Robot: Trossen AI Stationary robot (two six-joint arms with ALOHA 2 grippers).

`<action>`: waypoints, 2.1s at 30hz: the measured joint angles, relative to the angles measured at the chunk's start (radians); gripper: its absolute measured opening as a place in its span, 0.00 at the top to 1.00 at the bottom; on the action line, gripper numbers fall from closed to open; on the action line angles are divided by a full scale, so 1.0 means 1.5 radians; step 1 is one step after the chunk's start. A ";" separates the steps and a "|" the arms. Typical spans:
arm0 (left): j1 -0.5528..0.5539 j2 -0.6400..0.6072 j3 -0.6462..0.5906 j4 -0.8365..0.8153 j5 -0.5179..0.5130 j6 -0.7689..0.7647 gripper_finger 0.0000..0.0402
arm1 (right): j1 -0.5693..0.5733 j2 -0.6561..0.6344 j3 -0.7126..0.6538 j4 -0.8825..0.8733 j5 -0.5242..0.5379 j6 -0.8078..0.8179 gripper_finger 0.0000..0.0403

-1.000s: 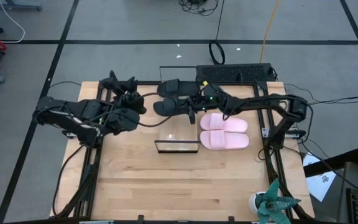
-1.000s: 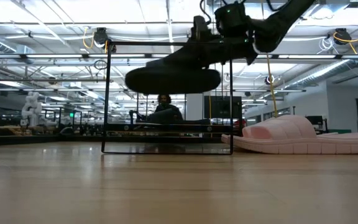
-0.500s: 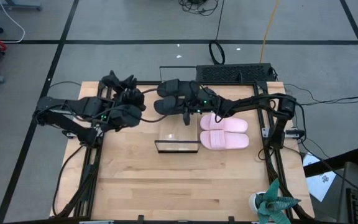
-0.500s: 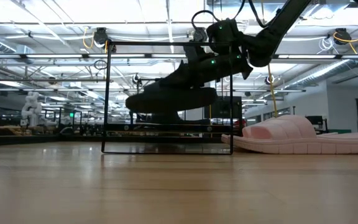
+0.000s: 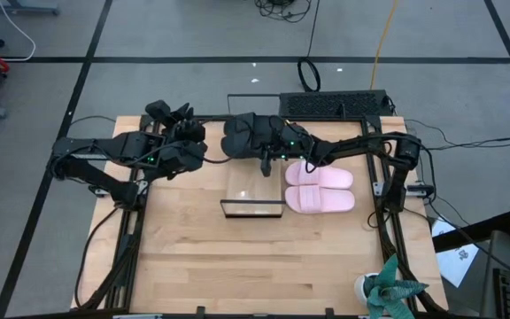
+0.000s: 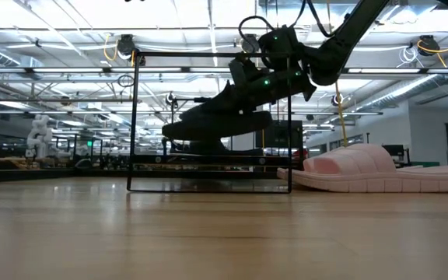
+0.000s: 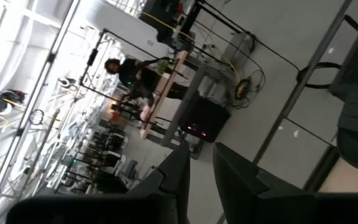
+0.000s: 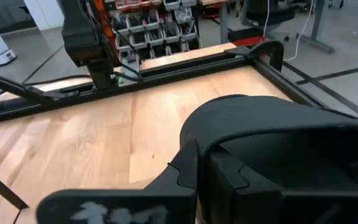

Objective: Pick and place slides into the shelf
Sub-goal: Put the black slide on the shelf

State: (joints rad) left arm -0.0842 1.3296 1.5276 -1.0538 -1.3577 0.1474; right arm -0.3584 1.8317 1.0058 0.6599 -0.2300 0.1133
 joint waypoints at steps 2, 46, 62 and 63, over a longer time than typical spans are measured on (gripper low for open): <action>0.005 0.000 0.000 0.000 0.002 0.001 0.80 | 0.000 0.000 0.000 -0.002 0.000 -0.001 0.99; 0.017 0.000 0.000 0.002 -0.003 0.000 0.80 | -0.001 0.052 0.000 0.028 0.031 -0.031 0.99; 0.017 0.000 0.000 0.005 -0.003 0.002 0.80 | -0.001 0.102 0.000 0.101 -0.019 -0.012 1.00; 0.017 0.000 0.000 0.005 -0.003 0.002 0.80 | -0.004 0.102 0.000 0.097 -0.025 -0.013 1.00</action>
State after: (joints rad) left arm -0.0582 1.3300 1.5276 -1.0458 -1.3621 0.1512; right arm -0.3640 1.9850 1.0058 0.8059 -0.2668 0.0943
